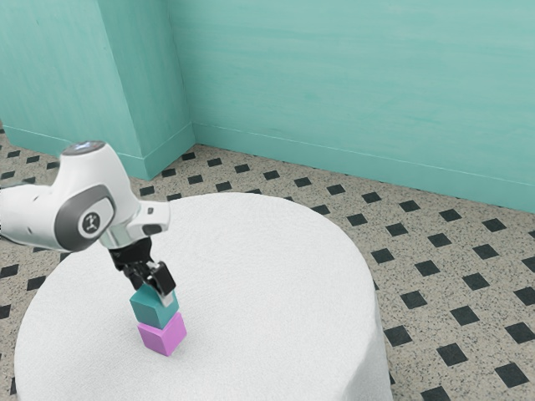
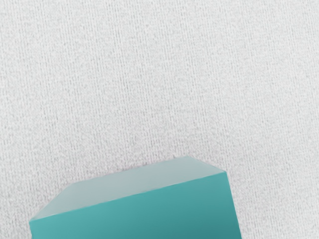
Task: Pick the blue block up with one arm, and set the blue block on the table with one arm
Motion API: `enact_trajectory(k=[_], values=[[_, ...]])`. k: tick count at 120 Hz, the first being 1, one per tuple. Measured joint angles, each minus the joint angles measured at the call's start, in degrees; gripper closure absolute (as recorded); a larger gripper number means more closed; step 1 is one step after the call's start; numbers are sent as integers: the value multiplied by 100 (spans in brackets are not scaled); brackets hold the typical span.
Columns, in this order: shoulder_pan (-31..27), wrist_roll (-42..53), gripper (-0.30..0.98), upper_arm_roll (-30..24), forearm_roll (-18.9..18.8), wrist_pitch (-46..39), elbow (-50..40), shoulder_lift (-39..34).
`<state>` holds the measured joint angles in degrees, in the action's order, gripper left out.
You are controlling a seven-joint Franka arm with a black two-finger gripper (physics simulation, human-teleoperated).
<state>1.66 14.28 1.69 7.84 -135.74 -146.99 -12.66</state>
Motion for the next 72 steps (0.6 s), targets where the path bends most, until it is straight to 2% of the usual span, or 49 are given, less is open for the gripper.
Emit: enact_trajectory(k=[72], values=[[0, -278, 0, -1, 22, -142, -15, 247]])
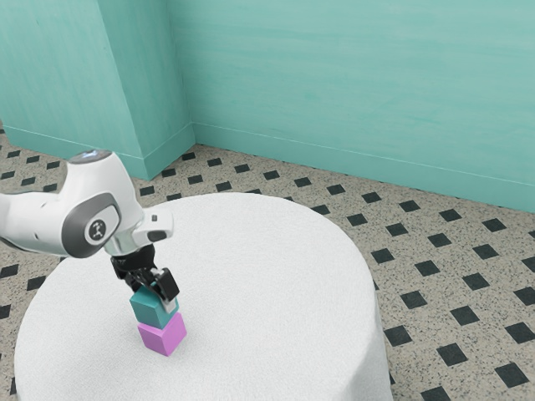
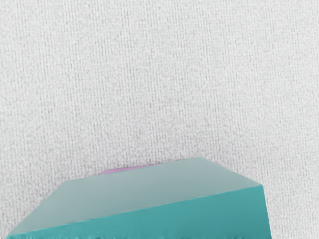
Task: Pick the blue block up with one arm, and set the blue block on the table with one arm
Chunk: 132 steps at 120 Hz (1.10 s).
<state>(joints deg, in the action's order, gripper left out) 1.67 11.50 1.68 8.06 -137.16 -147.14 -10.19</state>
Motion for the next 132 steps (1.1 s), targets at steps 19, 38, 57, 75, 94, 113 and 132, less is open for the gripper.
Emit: enact_trajectory(k=[19, 38, 57, 75, 94, 113, 132], values=[[0, -126, 0, -1, 2, 10, -1, -7], [0, -248, 0, -1, 2, 55, -11, -11], [0, -340, 21, -1, -9, 94, -13, -31], [-2, -440, 32, -3, -47, 102, -16, -52], [2, -552, 36, -53, -107, 107, 29, -154], [11, -637, 34, -376, -263, 273, 1590, 926], [33, -688, 35, -590, -362, 453, 3164, 2548]])
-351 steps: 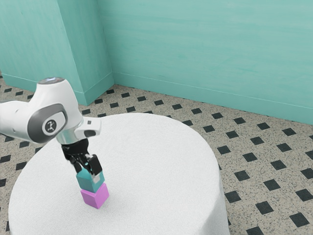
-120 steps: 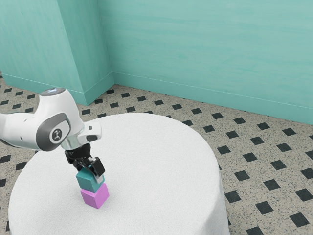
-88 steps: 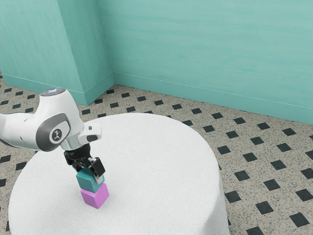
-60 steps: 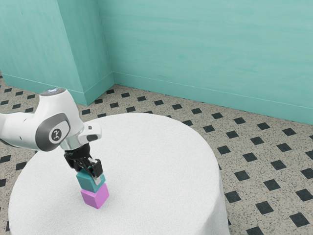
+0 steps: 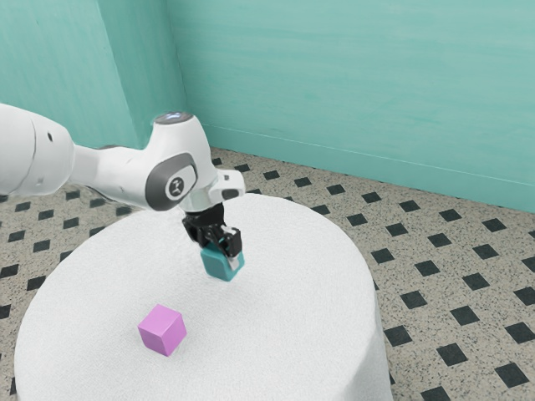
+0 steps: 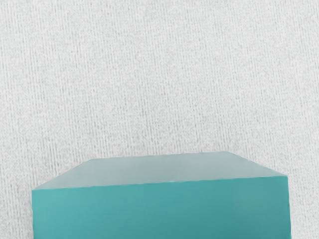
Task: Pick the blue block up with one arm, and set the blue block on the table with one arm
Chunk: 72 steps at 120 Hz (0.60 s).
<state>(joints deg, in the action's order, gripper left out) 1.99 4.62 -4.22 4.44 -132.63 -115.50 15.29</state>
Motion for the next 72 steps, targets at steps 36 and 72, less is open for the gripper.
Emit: enact_trajectory(k=[36, 72], values=[[3, -44, 29, -61, 27, 106, 358, 617], [3, 41, 8, -32, 81, 292, 352, 200]])
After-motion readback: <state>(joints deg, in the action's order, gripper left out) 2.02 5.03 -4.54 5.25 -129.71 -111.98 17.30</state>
